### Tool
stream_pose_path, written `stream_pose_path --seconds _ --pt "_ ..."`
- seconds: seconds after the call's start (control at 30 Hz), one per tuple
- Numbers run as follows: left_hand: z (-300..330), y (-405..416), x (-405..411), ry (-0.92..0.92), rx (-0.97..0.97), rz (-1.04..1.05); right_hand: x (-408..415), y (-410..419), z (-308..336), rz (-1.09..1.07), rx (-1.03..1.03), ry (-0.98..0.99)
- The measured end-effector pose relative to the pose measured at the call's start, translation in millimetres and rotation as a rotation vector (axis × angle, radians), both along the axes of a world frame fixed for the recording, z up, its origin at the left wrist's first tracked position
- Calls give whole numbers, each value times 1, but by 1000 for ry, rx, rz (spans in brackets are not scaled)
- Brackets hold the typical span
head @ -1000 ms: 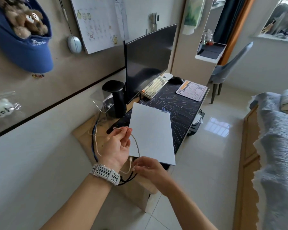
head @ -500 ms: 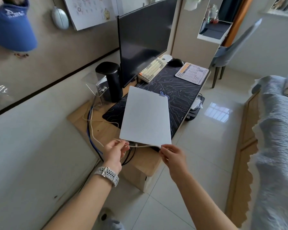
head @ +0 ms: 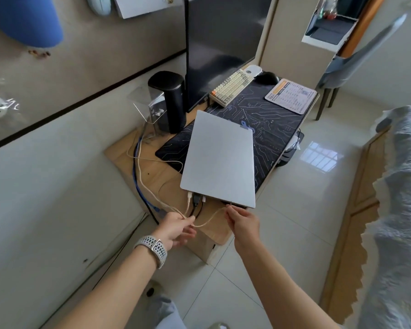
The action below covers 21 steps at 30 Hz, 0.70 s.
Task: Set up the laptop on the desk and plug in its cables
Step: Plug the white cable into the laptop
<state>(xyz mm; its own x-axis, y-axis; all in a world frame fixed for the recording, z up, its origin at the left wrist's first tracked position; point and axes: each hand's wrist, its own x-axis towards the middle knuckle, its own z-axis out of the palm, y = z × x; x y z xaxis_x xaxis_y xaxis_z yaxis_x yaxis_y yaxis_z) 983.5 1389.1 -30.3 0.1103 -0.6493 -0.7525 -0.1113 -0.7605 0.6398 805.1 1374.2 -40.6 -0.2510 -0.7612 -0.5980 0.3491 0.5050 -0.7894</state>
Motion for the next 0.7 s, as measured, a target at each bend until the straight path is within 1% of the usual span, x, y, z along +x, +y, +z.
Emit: stream_pose_path --seconds 0.07,0.1,0.13,0.2,0.33,0.43,0.57,0.7 --pt "2 3 4 -111 57 -305 7 -4 -4 128 14 214" --pt "3 4 5 -152 74 -400 10 -6 -6 175 20 293" --pt "3 5 7 -172 90 -453 14 -8 -8 205 24 342" --pt "4 6 10 -180 102 -490 21 -10 -10 228 46 384" --pt "12 0 18 -163 42 -419 32 -15 -12 301 44 481" --pt "17 -14 27 -158 -20 -343 36 -22 -17 301 59 502" --pt "21 -35 31 -206 -172 -172 37 -28 -19 292 67 486" --pt "19 -63 29 -319 -275 -106 41 -37 -23 294 82 509"
